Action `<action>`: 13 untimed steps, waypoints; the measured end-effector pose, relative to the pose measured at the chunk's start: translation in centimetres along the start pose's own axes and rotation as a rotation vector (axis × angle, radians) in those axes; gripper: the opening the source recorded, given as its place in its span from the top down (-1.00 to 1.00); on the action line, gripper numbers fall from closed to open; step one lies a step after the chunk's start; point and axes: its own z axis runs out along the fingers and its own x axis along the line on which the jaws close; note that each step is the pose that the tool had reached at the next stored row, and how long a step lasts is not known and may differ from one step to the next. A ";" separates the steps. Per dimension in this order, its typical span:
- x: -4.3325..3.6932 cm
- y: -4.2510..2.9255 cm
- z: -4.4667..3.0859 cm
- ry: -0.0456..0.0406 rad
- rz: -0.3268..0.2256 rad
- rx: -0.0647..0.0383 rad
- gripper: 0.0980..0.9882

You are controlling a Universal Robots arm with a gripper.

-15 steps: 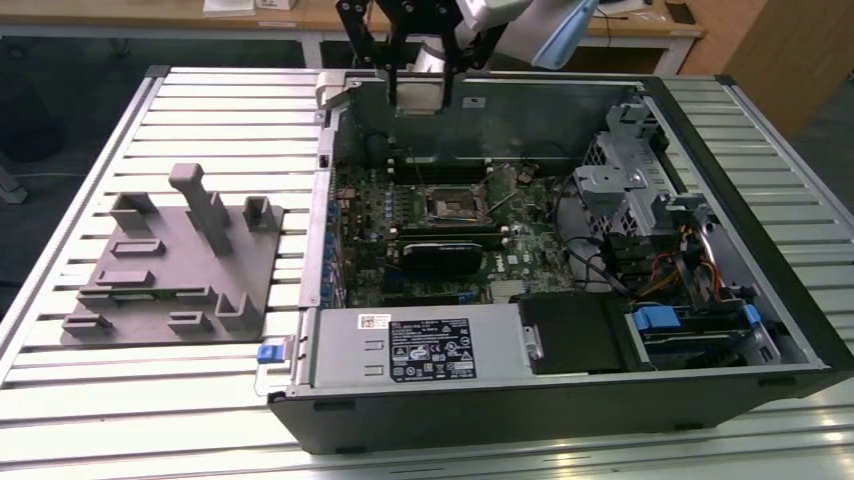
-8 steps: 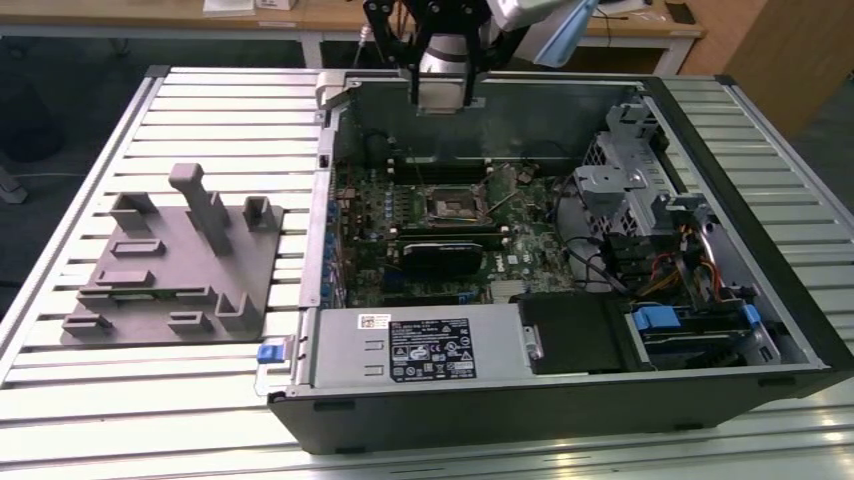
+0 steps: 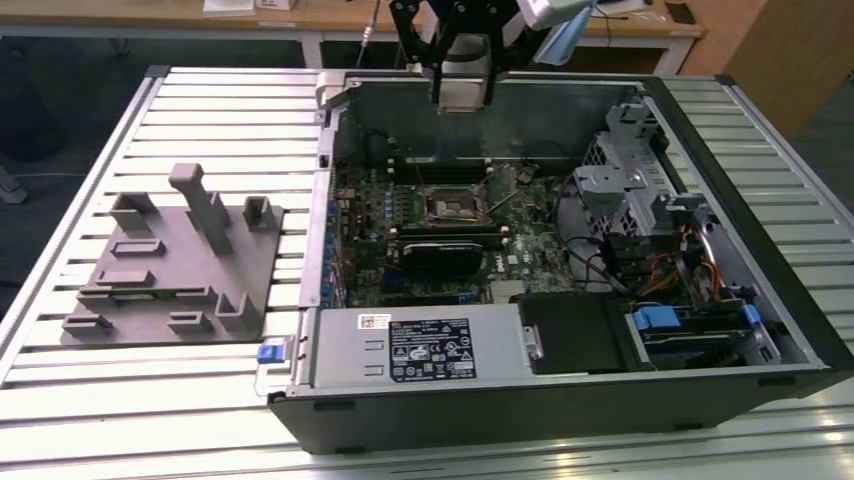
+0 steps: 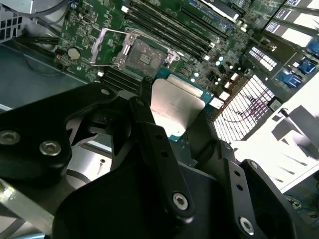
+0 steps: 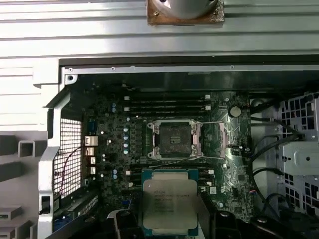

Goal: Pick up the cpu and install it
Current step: 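Place the cpu into insertion slot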

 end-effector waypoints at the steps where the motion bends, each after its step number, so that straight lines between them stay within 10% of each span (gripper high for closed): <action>1: -0.03 0.00 0.00 0.0000 0.000 0.000 0.03; 13: -0.10 0.01 0.01 -0.0034 0.041 0.003 0.03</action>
